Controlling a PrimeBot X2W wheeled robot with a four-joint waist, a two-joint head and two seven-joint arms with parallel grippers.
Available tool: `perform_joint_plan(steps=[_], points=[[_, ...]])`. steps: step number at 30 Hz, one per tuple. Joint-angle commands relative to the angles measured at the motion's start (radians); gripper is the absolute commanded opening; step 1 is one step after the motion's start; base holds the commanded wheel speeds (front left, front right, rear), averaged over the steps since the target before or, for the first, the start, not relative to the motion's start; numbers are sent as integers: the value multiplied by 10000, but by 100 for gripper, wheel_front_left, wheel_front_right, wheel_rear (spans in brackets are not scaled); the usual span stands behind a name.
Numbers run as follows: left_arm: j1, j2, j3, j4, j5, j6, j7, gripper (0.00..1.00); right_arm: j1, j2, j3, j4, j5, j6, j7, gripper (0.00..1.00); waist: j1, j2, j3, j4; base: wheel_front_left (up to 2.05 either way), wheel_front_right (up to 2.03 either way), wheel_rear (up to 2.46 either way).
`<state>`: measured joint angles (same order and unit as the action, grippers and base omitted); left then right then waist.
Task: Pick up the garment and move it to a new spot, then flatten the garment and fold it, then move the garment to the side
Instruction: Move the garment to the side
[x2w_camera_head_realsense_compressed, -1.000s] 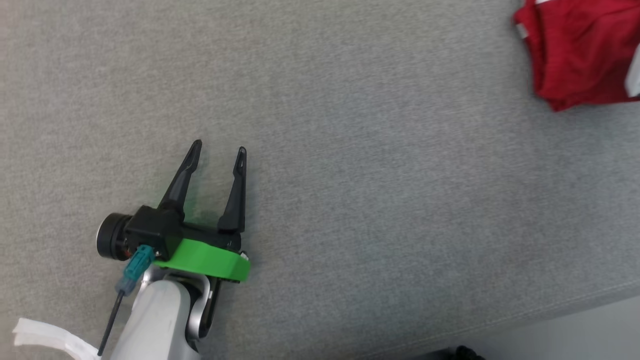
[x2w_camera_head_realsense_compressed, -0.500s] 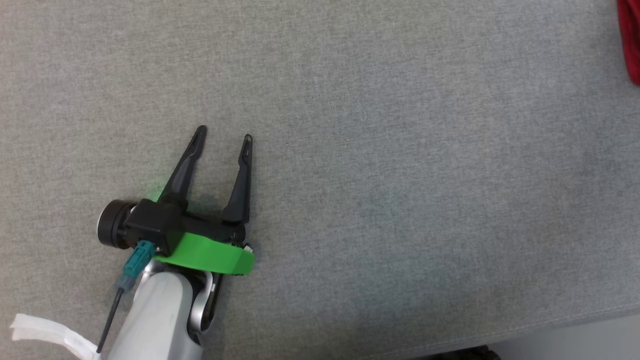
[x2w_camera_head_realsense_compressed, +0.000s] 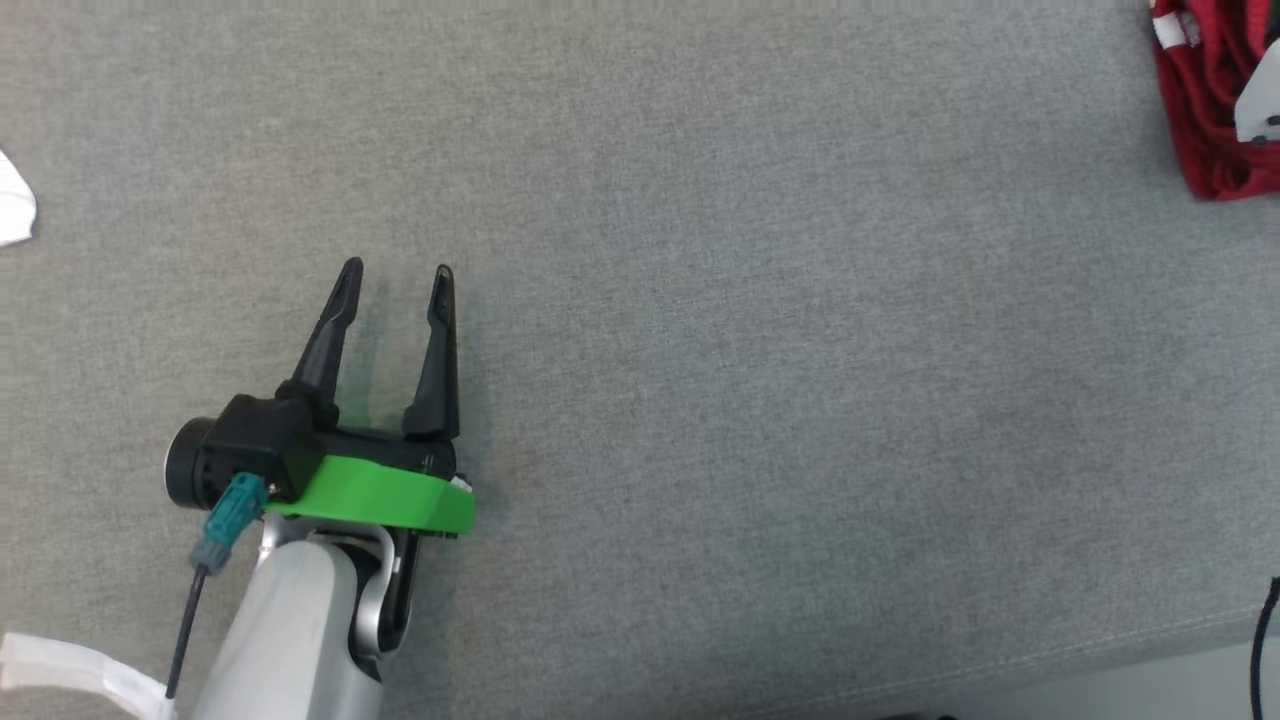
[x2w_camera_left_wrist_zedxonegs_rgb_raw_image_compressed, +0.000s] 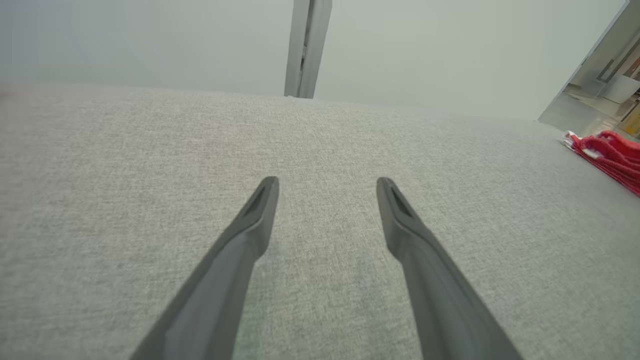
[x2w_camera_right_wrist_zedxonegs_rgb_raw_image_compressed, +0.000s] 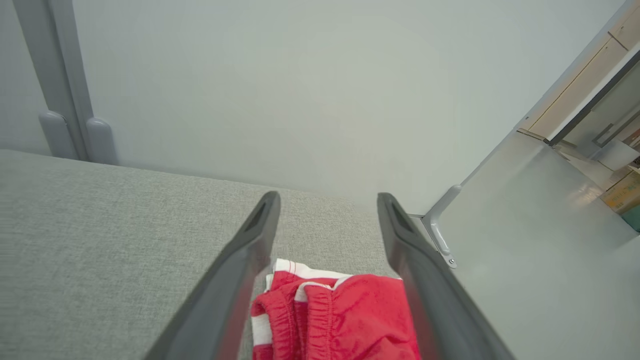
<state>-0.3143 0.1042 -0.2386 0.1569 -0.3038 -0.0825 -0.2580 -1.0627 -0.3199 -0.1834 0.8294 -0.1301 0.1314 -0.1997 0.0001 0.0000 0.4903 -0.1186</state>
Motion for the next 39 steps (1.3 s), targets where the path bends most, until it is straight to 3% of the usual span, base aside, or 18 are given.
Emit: perform_joint_plan(steps=[1,8,17,27,39], points=[[-152,21,119,78,-12,48,-80,100,216,181,-28,-56,72,-15,-93,100,-1,0,-532,144,0,0,0],[125,-20,812,317,-161,112,-70,100,1006,1388,51,-351,85,-15,-468,100,-1,0,-1387,495,0,0,0],[1057,-244,1682,610,-207,47,-62,100,3493,2469,212,-1434,633,-15,-653,100,-1,0,-2616,1034,0,0,0],[2379,-467,1968,1029,-258,-75,-63,100,6822,2669,1120,-3311,1800,-15,-662,100,-1,0,-3867,1253,0,0,0],[3291,-529,1965,1207,-326,-130,-62,100,9086,2675,1829,-4470,2783,-15,-664,100,-1,0,-4517,1263,0,0,0]])
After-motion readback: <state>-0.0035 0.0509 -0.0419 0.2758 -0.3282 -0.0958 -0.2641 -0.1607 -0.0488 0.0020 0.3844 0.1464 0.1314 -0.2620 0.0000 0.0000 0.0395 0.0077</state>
